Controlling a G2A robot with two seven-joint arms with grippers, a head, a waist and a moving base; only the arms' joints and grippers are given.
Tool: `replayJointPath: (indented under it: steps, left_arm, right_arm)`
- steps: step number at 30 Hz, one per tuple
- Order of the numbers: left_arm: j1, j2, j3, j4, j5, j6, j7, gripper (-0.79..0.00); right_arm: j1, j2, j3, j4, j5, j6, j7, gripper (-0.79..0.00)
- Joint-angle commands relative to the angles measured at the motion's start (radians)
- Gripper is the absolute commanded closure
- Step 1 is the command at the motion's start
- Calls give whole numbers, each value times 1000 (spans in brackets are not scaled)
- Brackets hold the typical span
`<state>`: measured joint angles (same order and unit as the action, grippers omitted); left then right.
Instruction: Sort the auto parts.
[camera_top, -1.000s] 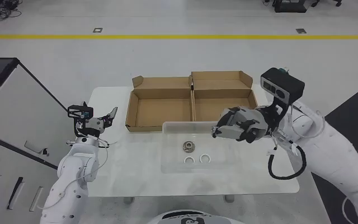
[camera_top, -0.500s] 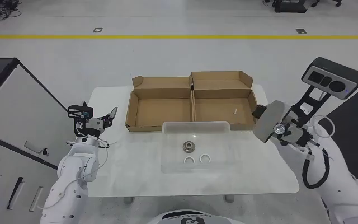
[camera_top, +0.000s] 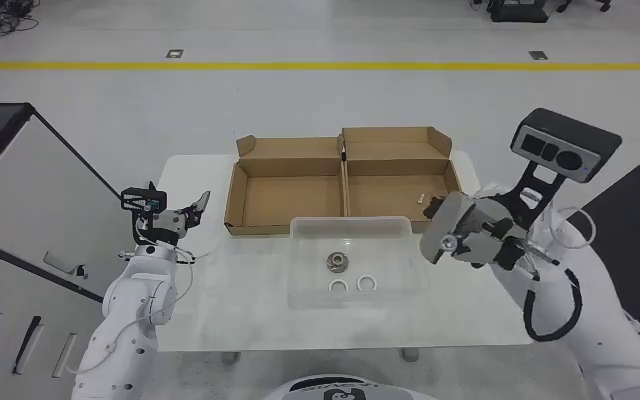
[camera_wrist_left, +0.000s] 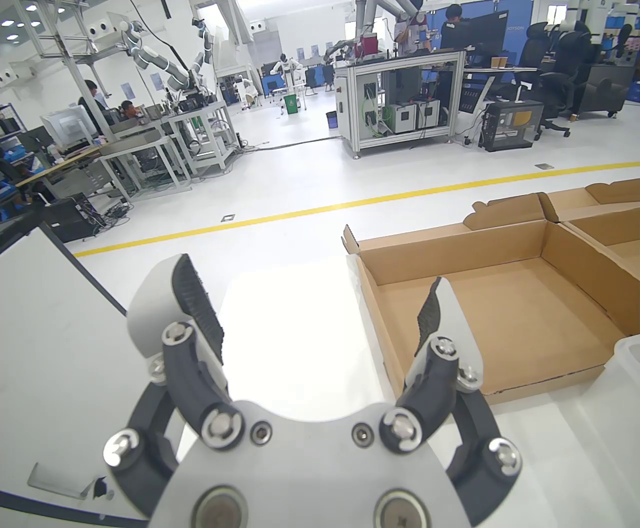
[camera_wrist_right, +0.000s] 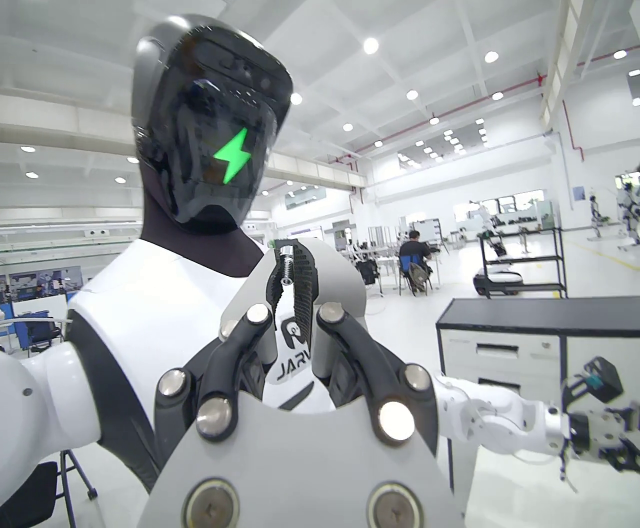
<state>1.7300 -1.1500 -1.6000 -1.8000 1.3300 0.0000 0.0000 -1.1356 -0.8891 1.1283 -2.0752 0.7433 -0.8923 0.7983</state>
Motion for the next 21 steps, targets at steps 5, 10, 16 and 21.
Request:
replayJointPath:
  steps: [5,10,16,21]
  left_arm:
    - [0,0,0,0,0,0,0,-785]
    - [0,0,0,0,0,0,0,-785]
    - [0,0,0,0,0,0,0,-785]
    - [0,0,0,0,0,0,0,-785]
  right_arm:
    - [-6,-10,6,-23,-79,43,-41,0]
    - [-16,-26,-30,-47,48,-32,-69,0]
    - [-8,-41,-58,-61,199,-91,-35,0]
    - [4,-52,-64,-46,259,-92,9,0]
